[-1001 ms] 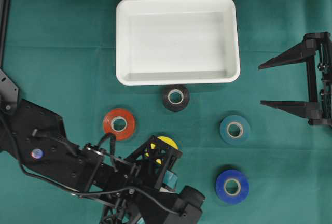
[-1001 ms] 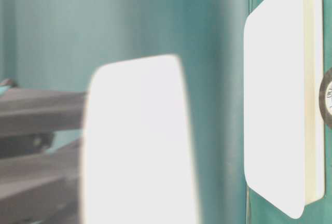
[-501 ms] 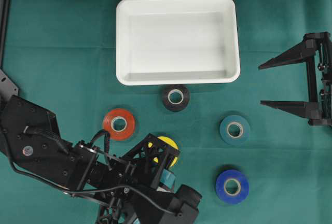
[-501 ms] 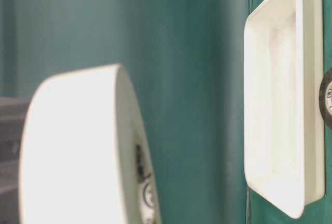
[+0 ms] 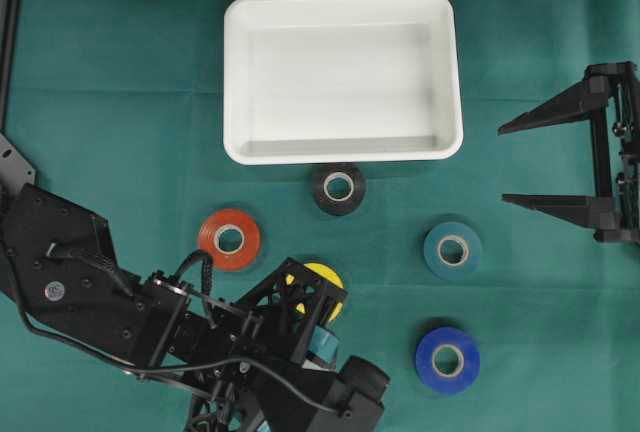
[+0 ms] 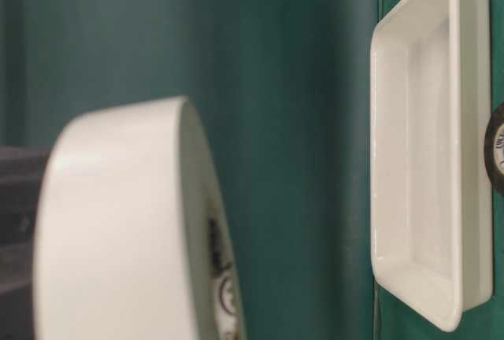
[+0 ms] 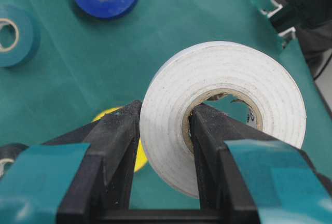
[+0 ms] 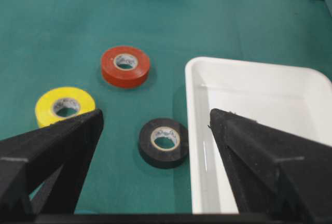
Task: Pick up the tape from a random location and place it into the white case.
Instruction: 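Lift the white tape roll with the left gripper, then carry the white roll over the white tray with the left gripper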
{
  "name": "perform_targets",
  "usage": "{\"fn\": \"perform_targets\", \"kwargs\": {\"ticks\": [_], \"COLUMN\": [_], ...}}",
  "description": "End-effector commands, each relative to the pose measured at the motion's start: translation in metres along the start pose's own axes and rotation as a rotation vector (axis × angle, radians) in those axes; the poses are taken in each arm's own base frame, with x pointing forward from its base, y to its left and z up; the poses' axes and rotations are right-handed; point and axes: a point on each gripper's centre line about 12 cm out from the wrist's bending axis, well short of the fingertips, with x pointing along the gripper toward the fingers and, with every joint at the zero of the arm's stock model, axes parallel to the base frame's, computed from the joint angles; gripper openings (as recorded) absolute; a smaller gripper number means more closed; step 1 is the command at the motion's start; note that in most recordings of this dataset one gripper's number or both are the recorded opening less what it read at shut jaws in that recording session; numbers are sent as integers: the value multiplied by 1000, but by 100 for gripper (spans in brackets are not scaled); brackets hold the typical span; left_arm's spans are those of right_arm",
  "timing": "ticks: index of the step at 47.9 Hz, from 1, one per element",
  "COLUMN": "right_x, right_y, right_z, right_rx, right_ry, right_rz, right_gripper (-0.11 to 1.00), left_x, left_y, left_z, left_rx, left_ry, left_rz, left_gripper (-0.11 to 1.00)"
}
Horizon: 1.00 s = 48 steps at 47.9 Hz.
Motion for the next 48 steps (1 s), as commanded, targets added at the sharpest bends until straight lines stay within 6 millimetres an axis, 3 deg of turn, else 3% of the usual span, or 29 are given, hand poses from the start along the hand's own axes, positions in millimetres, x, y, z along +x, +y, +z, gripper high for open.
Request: {"fn": "perform_targets", "kwargs": {"ticks": [1, 28, 36, 48], "right_x": [1, 1, 1, 1], "right_y": [0, 0, 0, 0], "right_z": [12, 12, 13, 11], "right_rx": [0, -3, -3, -3], "right_ry": [-31, -31, -34, -20], "right_rz": [1, 1, 1, 0], "right_gripper": [92, 92, 92, 92], "left_x": [-25, -25, -26, -34], "left_y": [1, 6, 29, 79], "left_z": [11, 8, 0, -22], "left_rx": [1, -10, -55, -191], "left_ry": [-67, -58, -46, -27], "left_rz": [10, 16, 47, 120], "left_gripper": [24, 24, 24, 24]}}
